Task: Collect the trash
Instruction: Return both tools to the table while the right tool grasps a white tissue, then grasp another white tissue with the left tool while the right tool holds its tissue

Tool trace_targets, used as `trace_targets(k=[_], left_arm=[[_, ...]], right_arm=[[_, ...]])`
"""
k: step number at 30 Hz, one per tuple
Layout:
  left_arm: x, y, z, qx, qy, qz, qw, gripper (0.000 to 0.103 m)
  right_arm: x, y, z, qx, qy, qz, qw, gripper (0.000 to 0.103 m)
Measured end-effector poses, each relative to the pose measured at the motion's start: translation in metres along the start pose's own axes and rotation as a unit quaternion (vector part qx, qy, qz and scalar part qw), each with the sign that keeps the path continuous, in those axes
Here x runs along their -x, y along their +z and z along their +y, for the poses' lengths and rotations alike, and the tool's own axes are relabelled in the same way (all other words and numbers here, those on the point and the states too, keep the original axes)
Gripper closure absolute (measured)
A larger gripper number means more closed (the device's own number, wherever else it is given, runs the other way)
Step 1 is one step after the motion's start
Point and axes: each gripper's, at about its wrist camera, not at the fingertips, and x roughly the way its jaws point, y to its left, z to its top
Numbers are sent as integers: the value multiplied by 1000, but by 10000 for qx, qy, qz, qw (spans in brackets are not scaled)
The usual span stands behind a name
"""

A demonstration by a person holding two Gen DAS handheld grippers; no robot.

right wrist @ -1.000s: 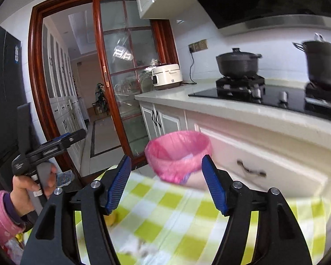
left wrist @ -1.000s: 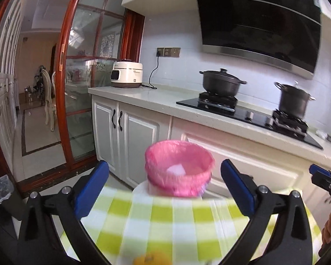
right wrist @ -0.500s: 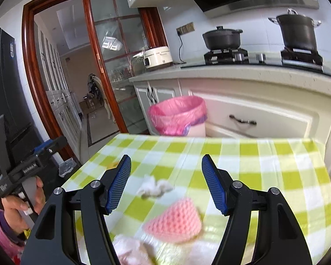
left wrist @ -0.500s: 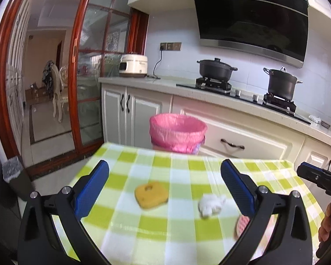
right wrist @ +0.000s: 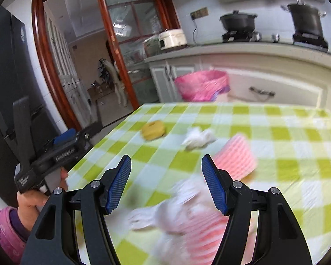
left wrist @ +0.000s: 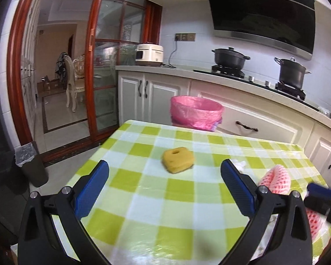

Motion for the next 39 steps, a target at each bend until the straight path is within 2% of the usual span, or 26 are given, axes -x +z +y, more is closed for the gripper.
trace_targets(k=[3,7,11,14,18,21,26,27,29,30,31,33,39], left_arm=[[8,-2,13,79,87,-44,9999,5],[18,-6,22,133,121,-53,9998,5],[22,-12,19,213,64,-7,9998,5],[21,-18,7,230,-77,72,9997,5],[13,-23,-17,-9,-279,178,9995,5],[7,-26,-35,-106,-472,281,9984,5],[-4,-28,-60,-358,-600,360,9969,5],[-6,-27,-63,-395,-605,374,9967,5],[-12,-27,-68,-443,-615,412,9963,5],[-16,-26,-70,-456,-610,438,9961,5],[-19,-25,-71,-458,-606,454,9961,5],[-29,-23,-74,-430,-600,508,9960,5],[-69,-13,-95,-477,-696,692,9940,5]], right_arm=[[-10,-15,12,76,1,246,9997,39],[-1,-15,19,228,-76,103,9997,39],[33,-7,-11,5,-389,-205,9990,39],[62,-17,-45,-235,-738,-307,9965,39],[78,-44,-81,-489,-1147,-53,9922,39],[73,-61,-96,-701,-1202,175,9901,39],[49,-77,-101,-674,-1182,516,9894,39],[46,-80,-102,-712,-1179,556,9889,42],[42,-84,-109,-844,-1118,630,9881,55],[41,-82,-110,-853,-1123,624,9880,65],[42,-80,-112,-855,-1120,574,9883,68],[45,-74,-116,-906,-1064,447,9892,73],[43,-41,-133,-915,-1094,187,9896,73]])
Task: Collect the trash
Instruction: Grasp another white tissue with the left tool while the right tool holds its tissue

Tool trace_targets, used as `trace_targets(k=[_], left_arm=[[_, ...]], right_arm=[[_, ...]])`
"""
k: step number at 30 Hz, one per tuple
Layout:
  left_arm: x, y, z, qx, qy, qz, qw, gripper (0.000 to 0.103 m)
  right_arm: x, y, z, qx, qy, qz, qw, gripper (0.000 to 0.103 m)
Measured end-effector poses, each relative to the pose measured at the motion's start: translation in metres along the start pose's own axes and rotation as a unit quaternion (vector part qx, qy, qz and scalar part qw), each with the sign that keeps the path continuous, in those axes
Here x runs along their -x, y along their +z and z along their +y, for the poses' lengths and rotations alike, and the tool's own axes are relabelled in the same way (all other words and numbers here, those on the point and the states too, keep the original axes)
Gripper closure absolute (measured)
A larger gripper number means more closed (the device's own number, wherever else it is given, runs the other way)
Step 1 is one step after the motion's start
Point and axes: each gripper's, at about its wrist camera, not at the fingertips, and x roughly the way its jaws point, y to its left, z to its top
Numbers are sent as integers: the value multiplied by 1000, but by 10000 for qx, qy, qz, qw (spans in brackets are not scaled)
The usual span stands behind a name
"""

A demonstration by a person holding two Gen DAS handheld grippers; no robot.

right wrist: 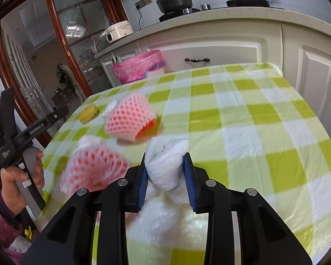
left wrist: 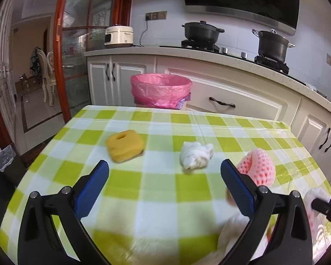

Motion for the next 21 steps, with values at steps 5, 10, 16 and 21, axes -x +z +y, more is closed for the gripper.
trace_targets(k=[5,10,16,21], left_arm=[[-42,17,-15,-44,-167,196,9997,6],[-83,24,-33,-332,-342,551,9973,13],[-126,23,-46,-483,-561,1066,9915,30],[-143,15,-49,-569,-641,1328,9874,62]], right_arm=[[-14,28,-2,86,69,-113,9999,73],[-27,48,2,332,128,-174,9992,73],[-45,60,4,465,203,-122,9986,73],[-54,61,1,428,236,-66,9988,73]])
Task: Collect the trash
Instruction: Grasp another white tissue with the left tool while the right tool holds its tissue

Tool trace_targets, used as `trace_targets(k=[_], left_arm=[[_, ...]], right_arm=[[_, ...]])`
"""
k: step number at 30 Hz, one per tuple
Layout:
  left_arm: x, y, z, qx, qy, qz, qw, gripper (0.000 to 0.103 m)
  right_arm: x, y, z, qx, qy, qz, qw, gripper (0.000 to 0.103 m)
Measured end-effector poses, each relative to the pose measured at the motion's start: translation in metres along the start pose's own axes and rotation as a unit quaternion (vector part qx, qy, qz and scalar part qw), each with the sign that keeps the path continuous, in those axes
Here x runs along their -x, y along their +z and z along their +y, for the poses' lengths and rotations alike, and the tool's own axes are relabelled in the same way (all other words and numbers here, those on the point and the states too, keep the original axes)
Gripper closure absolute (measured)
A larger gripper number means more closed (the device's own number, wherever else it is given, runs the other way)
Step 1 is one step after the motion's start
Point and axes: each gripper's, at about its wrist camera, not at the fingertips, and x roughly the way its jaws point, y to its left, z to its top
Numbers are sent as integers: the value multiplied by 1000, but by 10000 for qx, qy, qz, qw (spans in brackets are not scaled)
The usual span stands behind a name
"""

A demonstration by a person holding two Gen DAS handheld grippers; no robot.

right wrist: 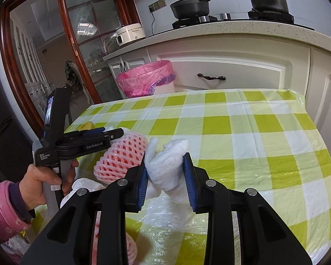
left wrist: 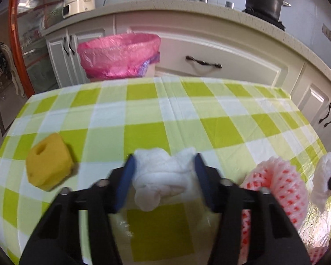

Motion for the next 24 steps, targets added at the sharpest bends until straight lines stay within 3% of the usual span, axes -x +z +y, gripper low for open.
trace_targets(k=[5,24], left_arm=[[18,-2,-1,-68,-2,-419,9991,72],[125,5,19,-81,180,-1523,9881,72]], right_arm=[[-4,4,4,52,51,-9,10000,73],[-17,59,54,628,286,-437,9967,73]])
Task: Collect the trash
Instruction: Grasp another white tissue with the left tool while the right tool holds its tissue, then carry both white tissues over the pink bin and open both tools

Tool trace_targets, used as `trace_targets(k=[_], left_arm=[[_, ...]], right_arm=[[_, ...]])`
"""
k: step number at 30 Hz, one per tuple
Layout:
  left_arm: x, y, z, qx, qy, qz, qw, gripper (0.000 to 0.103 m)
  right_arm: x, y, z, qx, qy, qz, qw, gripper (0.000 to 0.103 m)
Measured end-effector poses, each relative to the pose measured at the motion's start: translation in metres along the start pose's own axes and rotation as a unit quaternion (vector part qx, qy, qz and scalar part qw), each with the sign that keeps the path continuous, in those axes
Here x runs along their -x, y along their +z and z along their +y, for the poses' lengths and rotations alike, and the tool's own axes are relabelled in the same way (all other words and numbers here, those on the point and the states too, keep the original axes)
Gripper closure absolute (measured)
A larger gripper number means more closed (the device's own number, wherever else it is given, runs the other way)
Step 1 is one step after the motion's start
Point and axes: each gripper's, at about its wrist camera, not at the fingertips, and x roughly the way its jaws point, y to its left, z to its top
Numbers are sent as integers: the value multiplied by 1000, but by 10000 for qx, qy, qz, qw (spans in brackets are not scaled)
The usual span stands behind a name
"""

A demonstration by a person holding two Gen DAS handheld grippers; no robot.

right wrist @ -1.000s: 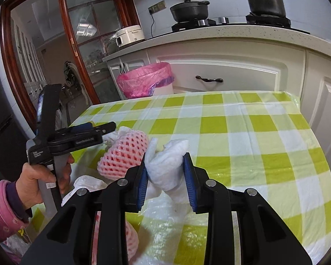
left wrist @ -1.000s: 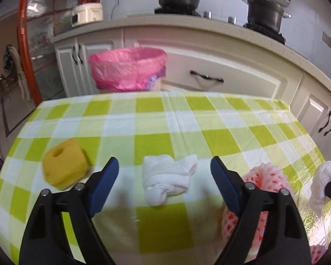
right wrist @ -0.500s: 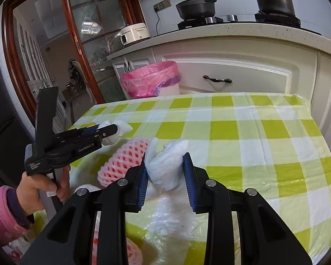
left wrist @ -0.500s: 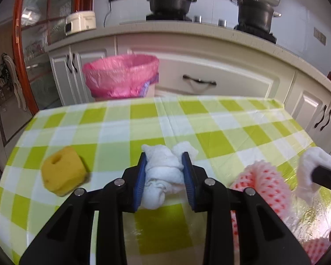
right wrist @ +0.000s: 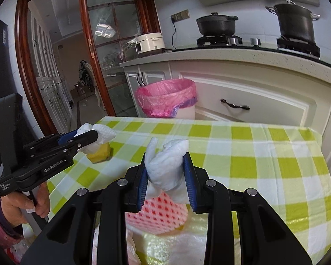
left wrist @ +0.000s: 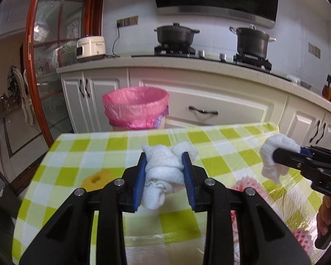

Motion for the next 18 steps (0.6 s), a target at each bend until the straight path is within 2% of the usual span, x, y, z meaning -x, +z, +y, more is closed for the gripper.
trace_targets(k=[10,18], left_arm=[[21,31,13,28,94,-397,9992,72],[9,67,27,30,105,-577,9983,71]], right_arm=[[-23,48,16,297,159,-284,9990,73],[-56,86,23,410,305,-391,9979,73]])
